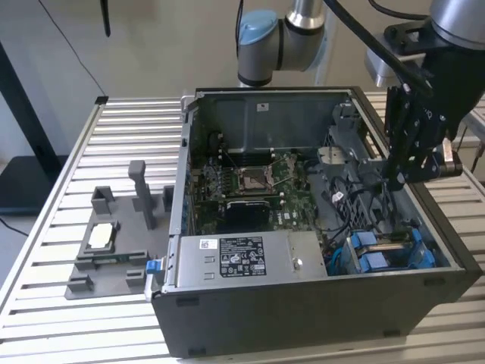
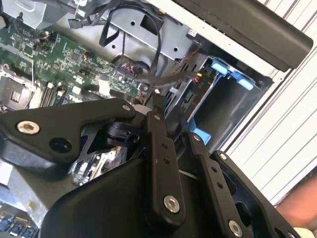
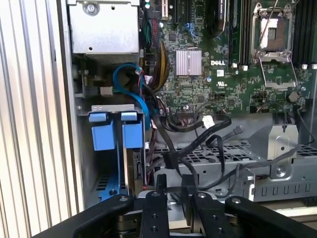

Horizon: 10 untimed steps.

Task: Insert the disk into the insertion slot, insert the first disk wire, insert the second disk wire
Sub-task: 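Insert the second disk wire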

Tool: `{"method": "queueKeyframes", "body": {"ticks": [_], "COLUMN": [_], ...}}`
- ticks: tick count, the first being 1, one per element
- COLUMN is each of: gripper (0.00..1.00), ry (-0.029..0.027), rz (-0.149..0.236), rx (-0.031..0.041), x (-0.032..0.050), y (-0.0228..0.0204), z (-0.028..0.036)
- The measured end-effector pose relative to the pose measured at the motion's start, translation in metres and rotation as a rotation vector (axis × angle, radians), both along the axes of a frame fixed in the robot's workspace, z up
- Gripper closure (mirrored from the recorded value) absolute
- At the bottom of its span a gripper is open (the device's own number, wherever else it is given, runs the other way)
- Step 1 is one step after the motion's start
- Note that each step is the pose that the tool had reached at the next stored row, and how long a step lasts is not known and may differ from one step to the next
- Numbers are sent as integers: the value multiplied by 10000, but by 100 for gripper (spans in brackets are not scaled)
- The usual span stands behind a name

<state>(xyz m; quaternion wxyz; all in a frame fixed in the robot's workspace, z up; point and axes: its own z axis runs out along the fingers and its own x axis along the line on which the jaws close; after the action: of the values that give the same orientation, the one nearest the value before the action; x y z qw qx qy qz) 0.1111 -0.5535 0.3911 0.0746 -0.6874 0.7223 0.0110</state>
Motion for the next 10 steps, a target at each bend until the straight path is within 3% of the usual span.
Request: {"method": "queueKeyframes", "body": {"ticks": [2, 4, 6, 10], "gripper": [73, 73, 73, 73], "ry": [-27, -46, -94, -188], "rz": [3, 16, 25, 32], "rx": [-53, -189, -347, -542], "x": [-37, -62, -84, -141], "y": [3, 8, 43, 146], "z": [11, 18, 18, 17]}}
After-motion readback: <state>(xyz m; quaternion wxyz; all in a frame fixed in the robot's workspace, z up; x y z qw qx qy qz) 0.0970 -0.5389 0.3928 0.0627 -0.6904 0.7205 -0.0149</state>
